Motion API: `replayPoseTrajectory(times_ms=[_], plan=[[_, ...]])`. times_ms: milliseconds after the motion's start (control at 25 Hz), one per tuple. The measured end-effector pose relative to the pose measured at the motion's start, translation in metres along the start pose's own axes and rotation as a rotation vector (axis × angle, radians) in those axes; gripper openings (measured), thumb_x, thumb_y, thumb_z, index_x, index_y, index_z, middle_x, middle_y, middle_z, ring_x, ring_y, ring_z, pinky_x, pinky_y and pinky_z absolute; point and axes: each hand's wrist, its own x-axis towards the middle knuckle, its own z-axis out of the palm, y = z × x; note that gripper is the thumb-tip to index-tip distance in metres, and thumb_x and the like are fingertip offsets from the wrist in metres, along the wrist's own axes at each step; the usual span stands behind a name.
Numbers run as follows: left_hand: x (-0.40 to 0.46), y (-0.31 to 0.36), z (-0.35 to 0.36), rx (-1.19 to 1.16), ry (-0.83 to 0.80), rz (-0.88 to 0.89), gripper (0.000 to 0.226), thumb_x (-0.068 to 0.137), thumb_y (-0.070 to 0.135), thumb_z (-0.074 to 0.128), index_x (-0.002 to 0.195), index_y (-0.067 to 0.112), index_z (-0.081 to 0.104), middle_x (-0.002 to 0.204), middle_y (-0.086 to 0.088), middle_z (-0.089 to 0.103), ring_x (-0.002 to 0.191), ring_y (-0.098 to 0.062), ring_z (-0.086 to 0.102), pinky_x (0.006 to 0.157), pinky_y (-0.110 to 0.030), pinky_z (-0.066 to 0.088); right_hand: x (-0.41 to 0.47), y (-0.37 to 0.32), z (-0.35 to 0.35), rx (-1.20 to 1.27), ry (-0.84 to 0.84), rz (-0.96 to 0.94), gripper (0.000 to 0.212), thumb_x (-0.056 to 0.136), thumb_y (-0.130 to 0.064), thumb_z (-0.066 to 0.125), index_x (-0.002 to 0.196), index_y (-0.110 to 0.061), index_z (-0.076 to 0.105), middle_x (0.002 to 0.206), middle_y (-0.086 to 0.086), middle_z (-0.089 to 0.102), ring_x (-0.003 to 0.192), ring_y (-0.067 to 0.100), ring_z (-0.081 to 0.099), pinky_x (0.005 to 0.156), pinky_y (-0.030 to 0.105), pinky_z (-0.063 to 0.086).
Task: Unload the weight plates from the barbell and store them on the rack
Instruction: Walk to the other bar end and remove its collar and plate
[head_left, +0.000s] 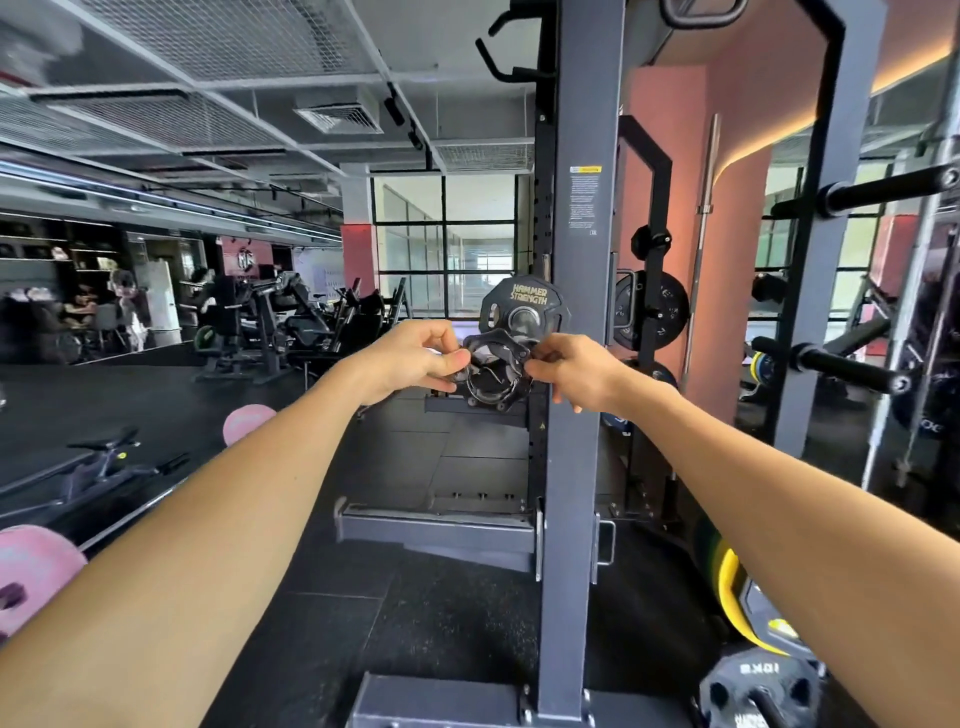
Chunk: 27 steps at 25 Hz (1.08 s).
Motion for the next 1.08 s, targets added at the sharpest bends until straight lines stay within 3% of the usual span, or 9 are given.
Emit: replayPoseTrajectory(times_ms=[120, 320, 440, 560, 720, 840, 1000, 1080], plan=[[-0.007, -0.006, -0.026, 0.0, 0.044, -0.025, 0.023, 0.09, 0.005, 0.064, 0.07, 0.009, 0.052, 0.088, -0.006, 0.057, 0.072, -0.008, 0.065, 0.078, -0.034, 0.06, 0.017, -0.017, 0.022, 0.031, -0.029, -0.015, 0.024, 0.093, -0.026, 0.051, 0.103, -0.005, 0.057, 0.073, 0.019, 0.068, 0.044, 0.027, 0.059, 0.033, 0.019, 0.04], [-0.011, -0.037, -0.086, 0.036, 0.118, -0.086, 0.02, 0.09, 0.009, 0.064, 0.073, 0.01, 0.054, 0.09, -0.011, 0.062, 0.081, -0.018, 0.066, 0.079, -0.037, 0.06, 0.065, -0.051, 0.076, 0.142, -0.094, -0.059, 0.029, 0.096, -0.022, 0.048, 0.108, 0.004, 0.053, 0.086, 0.025, 0.063, 0.061, 0.037, 0.067, 0.043, 0.036, 0.056], [-0.01, -0.066, -0.122, 0.053, 0.149, -0.116, 0.019, 0.091, 0.012, 0.065, 0.074, 0.011, 0.056, 0.093, -0.012, 0.061, 0.085, -0.021, 0.065, 0.077, -0.037, 0.06, 0.097, -0.065, 0.115, 0.155, -0.12, -0.055, 0.023, 0.098, -0.023, 0.048, 0.107, -0.003, 0.053, 0.076, 0.018, 0.062, 0.054, 0.025, 0.063, 0.043, 0.029, 0.054], [-0.005, -0.099, -0.158, 0.08, 0.158, -0.159, 0.013, 0.091, 0.017, 0.065, 0.081, 0.013, 0.059, 0.094, -0.008, 0.063, 0.086, -0.018, 0.065, 0.079, -0.038, 0.06, 0.13, -0.076, 0.154, 0.135, -0.157, -0.058, 0.026, 0.098, -0.027, 0.047, 0.113, -0.007, 0.053, 0.071, 0.013, 0.063, 0.057, 0.025, 0.063, 0.049, 0.029, 0.056], [0.01, -0.145, -0.186, 0.094, 0.188, -0.179, 0.011, 0.092, 0.025, 0.065, 0.089, 0.015, 0.061, 0.101, -0.009, 0.069, 0.09, -0.022, 0.069, 0.081, -0.039, 0.059, 0.17, -0.078, 0.195, 0.16, -0.165, -0.058, 0.035, 0.099, -0.027, 0.046, 0.125, -0.004, 0.05, 0.086, 0.017, 0.062, 0.067, 0.022, 0.061, 0.047, 0.025, 0.053], [0.025, -0.184, -0.193, 0.036, 0.192, -0.236, 0.014, 0.092, 0.028, 0.064, 0.093, 0.014, 0.061, 0.099, -0.007, 0.067, 0.085, -0.02, 0.07, 0.072, -0.033, 0.06, 0.195, -0.066, 0.228, 0.159, -0.183, -0.014, 0.039, 0.1, -0.026, 0.044, 0.13, -0.001, 0.048, 0.104, 0.024, 0.064, 0.065, 0.02, 0.06, 0.049, 0.029, 0.054], [0.058, -0.24, -0.192, 0.008, 0.175, -0.295, 0.015, 0.092, 0.029, 0.063, 0.093, 0.014, 0.06, 0.095, -0.004, 0.065, 0.083, -0.021, 0.067, 0.076, -0.036, 0.059, 0.228, -0.035, 0.268, 0.132, -0.203, 0.05, 0.035, 0.1, -0.024, 0.043, 0.12, 0.002, 0.052, 0.101, 0.026, 0.063, 0.055, 0.011, 0.059, 0.048, 0.031, 0.051], [0.077, -0.268, -0.188, 0.002, 0.181, -0.331, 0.015, 0.092, 0.029, 0.064, 0.091, 0.014, 0.061, 0.097, -0.004, 0.065, 0.083, -0.02, 0.067, 0.08, -0.037, 0.059, 0.248, -0.013, 0.285, 0.122, -0.221, 0.075, 0.033, 0.1, -0.025, 0.043, 0.116, 0.002, 0.053, 0.107, 0.027, 0.063, 0.057, 0.014, 0.059, 0.045, 0.03, 0.049]])
